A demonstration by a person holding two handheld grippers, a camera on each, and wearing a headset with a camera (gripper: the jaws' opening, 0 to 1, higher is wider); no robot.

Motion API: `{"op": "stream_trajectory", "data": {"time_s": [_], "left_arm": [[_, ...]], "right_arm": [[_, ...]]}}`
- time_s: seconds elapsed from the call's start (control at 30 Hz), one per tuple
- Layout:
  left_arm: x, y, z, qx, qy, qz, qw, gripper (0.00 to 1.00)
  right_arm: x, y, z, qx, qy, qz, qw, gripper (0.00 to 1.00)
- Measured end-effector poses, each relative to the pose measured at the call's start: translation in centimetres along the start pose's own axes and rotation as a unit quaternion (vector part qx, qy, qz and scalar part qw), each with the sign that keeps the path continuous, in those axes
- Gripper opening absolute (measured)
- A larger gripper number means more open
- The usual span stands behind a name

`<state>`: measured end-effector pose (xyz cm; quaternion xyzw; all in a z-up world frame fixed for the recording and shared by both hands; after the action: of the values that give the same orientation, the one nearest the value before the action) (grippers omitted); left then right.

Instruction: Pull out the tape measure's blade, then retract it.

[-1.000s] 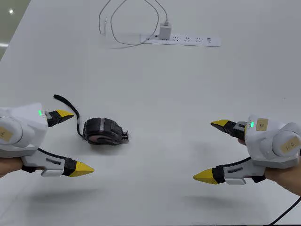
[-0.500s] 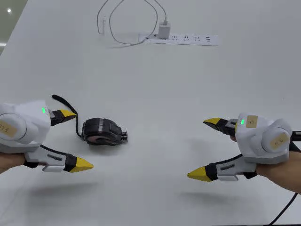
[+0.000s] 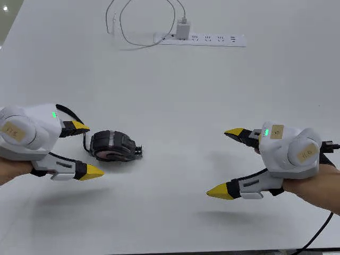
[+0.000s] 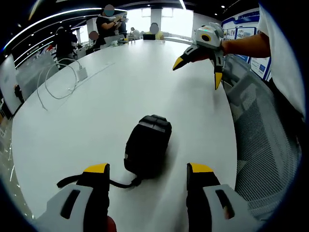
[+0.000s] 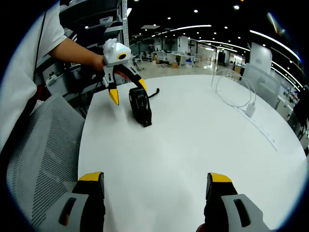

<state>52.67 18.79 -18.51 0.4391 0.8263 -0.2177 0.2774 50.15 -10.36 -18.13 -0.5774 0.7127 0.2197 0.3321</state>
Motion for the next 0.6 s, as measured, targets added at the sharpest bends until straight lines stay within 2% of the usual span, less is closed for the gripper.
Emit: {"op": "stream_trajectory", "data": {"time_s": [0.1,0.3,0.53,0.6], "left_arm": [[-0.1,0.1,0.2,-0.002,0.004,0.013,0.9999,0.55],[-0.6,0.4,0.7,0.003,0.005,0.021,0.9998,0.48],[-0.3,0.6,1.2,0.006,0.022,0.033,0.9992,0.40],[-0.4,0.6,1.3,0.008,0.022,0.028,0.9993,0.40]], "right_arm": [[0.0,0.0,0.0,0.000,0.000,0.000,1.0000,0.86],[0.0,-0.2,0.0,0.001,-0.001,0.001,1.0000,0.85],[0.1,-0.3,0.0,0.002,-0.002,0.003,1.0000,0.85],[0.2,-0.3,0.0,0.003,-0.002,0.004,1.0000,0.84]]}}
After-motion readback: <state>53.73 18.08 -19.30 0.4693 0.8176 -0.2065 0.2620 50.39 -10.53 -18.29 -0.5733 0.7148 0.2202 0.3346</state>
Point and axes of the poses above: the centre of the closed fingertips' face, and the gripper's own axes: z roughly forward along the fingers, y roughly to its left, x roughly out of its underside, the point moved 5 cm from there along -z, roughly backward along the fingers, and after that the axes turned 9 degrees about -z, right-handed, at the moved point
